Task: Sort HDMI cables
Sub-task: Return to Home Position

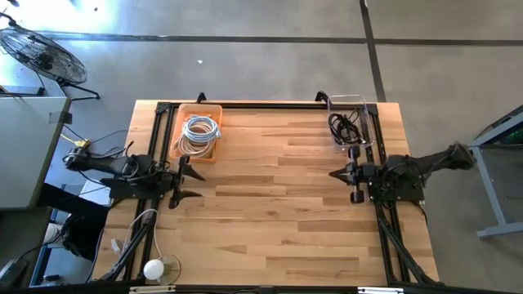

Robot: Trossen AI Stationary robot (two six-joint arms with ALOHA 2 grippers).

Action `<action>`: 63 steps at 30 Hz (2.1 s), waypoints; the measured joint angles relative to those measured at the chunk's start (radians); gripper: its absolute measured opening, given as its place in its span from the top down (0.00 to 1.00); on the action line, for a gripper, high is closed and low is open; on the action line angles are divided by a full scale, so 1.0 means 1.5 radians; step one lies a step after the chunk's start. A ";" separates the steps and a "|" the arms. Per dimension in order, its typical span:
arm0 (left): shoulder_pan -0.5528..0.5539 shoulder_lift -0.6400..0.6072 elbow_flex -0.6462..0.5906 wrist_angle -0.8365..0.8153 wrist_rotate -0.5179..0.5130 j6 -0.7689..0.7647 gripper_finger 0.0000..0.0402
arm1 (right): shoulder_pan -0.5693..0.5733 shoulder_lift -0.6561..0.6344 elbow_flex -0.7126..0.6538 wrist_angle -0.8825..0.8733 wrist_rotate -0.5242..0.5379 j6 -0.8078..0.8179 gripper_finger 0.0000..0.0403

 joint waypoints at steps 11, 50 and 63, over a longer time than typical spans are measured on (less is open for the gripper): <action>0.002 0.008 0.000 -0.001 0.009 0.000 0.38 | -0.118 0.000 -0.003 -0.006 -0.088 0.051 1.00; 0.002 0.060 -0.001 -0.001 0.010 -0.005 0.38 | -0.123 -0.038 -0.040 0.143 -0.103 0.012 1.00; 0.002 0.059 0.007 -0.010 0.012 -0.020 0.38 | -0.123 -0.104 -0.040 0.078 -0.110 0.012 1.00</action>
